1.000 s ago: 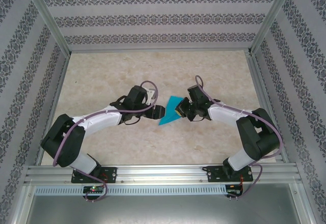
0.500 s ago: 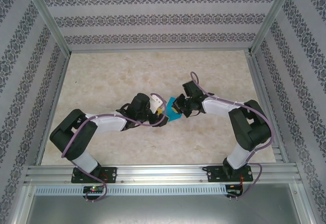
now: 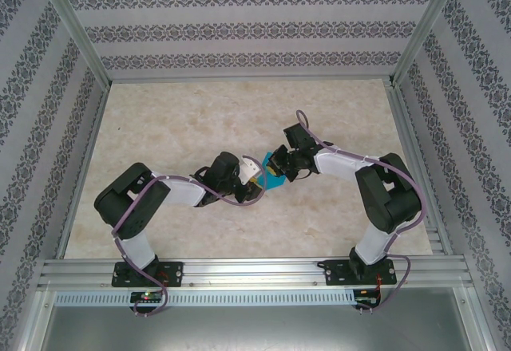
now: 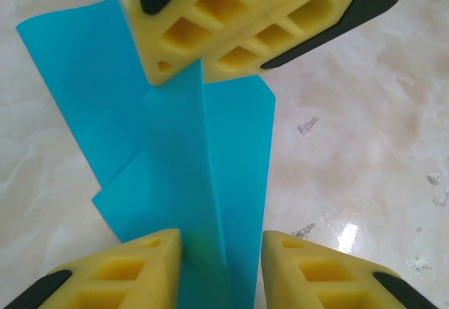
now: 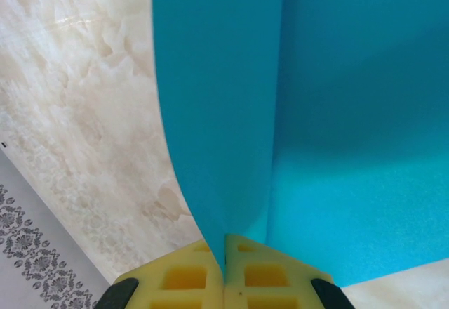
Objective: Fold a paper plane with a square sheet of paper (pick it up from the middle)
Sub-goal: Fourth fold the wing at the center of the table.
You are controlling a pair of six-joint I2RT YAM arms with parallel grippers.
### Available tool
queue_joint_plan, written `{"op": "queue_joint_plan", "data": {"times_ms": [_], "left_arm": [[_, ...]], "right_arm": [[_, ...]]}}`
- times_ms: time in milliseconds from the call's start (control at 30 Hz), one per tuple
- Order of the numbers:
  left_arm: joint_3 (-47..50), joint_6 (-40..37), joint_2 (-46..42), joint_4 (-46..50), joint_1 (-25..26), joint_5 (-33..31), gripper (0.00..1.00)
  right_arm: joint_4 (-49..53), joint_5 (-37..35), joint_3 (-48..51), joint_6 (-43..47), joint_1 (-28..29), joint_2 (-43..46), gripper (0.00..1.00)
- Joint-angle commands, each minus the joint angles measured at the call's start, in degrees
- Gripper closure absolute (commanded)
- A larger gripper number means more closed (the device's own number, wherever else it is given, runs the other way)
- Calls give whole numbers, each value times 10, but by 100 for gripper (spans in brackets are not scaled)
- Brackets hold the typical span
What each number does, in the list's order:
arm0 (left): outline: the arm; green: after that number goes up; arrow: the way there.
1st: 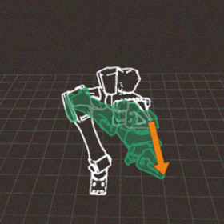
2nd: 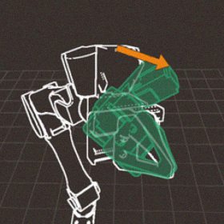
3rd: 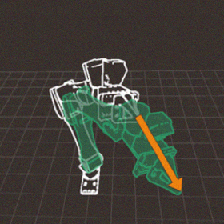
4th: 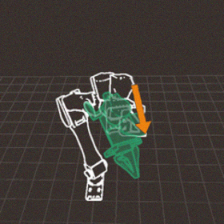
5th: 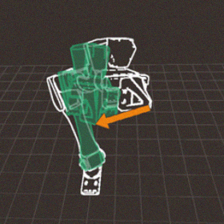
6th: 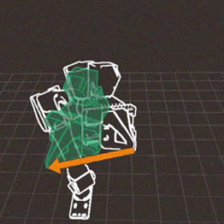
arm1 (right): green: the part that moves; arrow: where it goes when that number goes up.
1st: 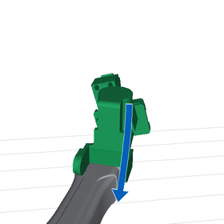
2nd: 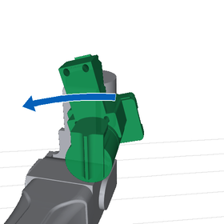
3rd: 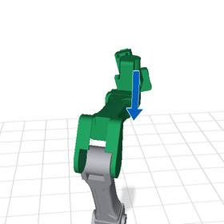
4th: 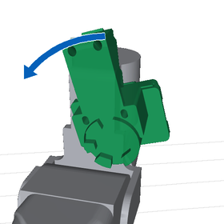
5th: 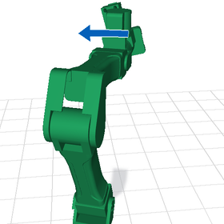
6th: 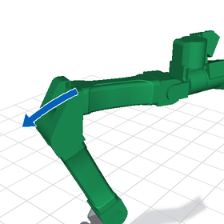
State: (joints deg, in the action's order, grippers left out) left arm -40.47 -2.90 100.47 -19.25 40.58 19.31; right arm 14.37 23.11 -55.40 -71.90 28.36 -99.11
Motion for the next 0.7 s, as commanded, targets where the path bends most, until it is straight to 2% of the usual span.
{"op": "queue_joint_plan", "data": {"times_ms": [0, 133, 233, 467, 667], "left_arm": [[6, -17, 3, -42, 7, -16, 69], [6, -12, 6, -45, 7, -8, 78], [2, -8, 10, -43, 7, -2, 83], [-5, 10, 19, -36, 7, 24, 87], [-4, 63, 29, -45, 7, 36, 89]], "right_arm": [[14, 14, 0, 12, -7, 7, 100], [13, 20, 9, 13, -9, 9, 98], [13, 20, 13, 20, -10, 14, 90], [20, 25, 14, 49, -15, 26, 74], [14, 12, 24, 108, -21, 64, 55]]}}
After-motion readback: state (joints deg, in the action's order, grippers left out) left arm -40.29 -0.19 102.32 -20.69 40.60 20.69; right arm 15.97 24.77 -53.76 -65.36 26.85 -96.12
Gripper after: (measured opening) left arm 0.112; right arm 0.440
